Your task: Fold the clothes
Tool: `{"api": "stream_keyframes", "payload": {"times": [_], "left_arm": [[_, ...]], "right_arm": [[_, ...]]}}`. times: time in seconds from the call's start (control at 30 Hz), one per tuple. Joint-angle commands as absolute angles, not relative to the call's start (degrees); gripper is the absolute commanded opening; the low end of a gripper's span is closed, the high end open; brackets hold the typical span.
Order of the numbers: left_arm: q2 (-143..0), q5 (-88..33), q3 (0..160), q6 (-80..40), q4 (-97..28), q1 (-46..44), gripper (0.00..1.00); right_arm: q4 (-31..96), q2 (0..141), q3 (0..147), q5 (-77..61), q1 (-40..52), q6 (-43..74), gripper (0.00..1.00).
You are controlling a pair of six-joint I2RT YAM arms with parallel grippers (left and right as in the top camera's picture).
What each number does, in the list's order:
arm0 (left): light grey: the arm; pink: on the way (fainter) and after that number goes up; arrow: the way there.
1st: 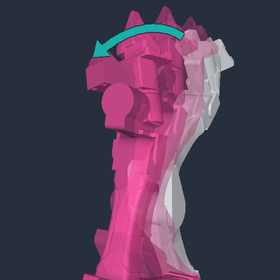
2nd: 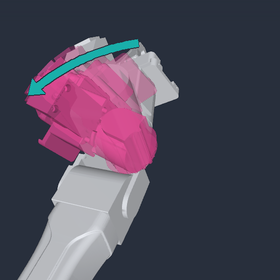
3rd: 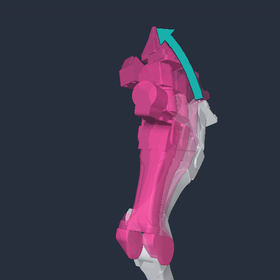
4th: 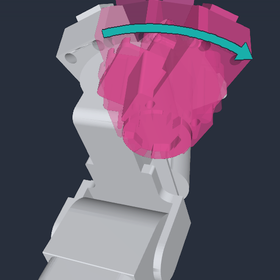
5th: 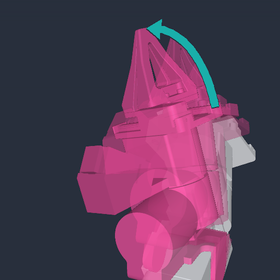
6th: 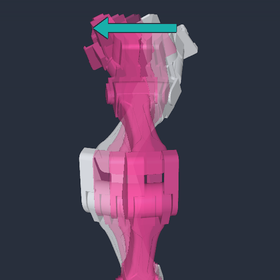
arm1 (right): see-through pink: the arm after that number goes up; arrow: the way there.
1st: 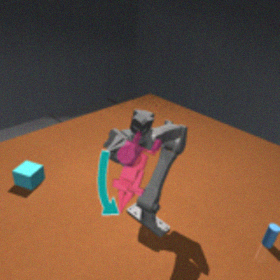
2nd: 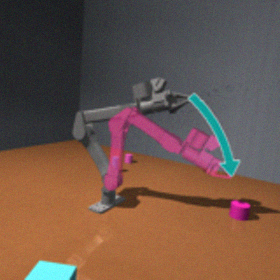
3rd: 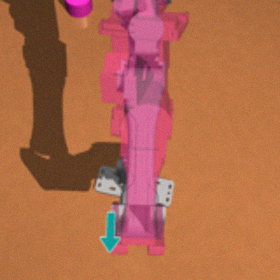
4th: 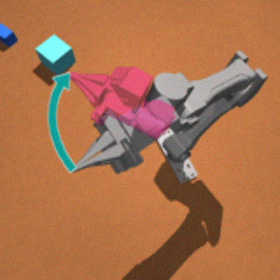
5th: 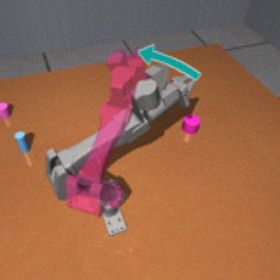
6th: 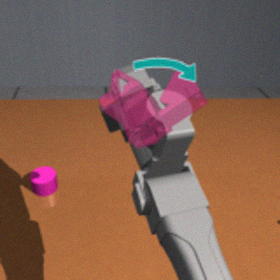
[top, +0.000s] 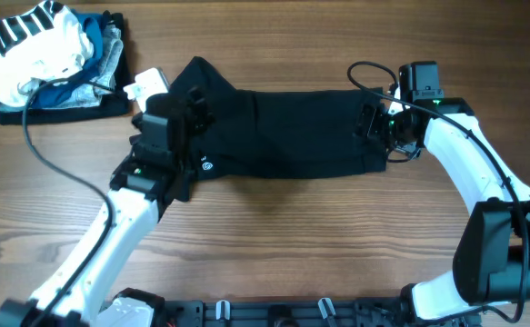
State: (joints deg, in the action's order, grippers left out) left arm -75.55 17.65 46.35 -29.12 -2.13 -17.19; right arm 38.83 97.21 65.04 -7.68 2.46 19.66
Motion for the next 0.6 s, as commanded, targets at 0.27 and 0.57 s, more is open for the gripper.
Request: {"api": "stream_keyframes", "payload": {"times": [0.27, 0.57], "left_arm": [[-99.37, 17.37, 47.00, -22.68, 25.15, -12.73, 0.91], [-105.91, 17.41, 50.30, -22.20, 33.04, -11.99, 0.99]], "right_arm": [[15.88, 98.54, 65.89, -1.89, 2.37, 7.05, 1.00], [1.30, 106.19, 65.89, 4.29, 2.39, 1.13, 1.00]]}}
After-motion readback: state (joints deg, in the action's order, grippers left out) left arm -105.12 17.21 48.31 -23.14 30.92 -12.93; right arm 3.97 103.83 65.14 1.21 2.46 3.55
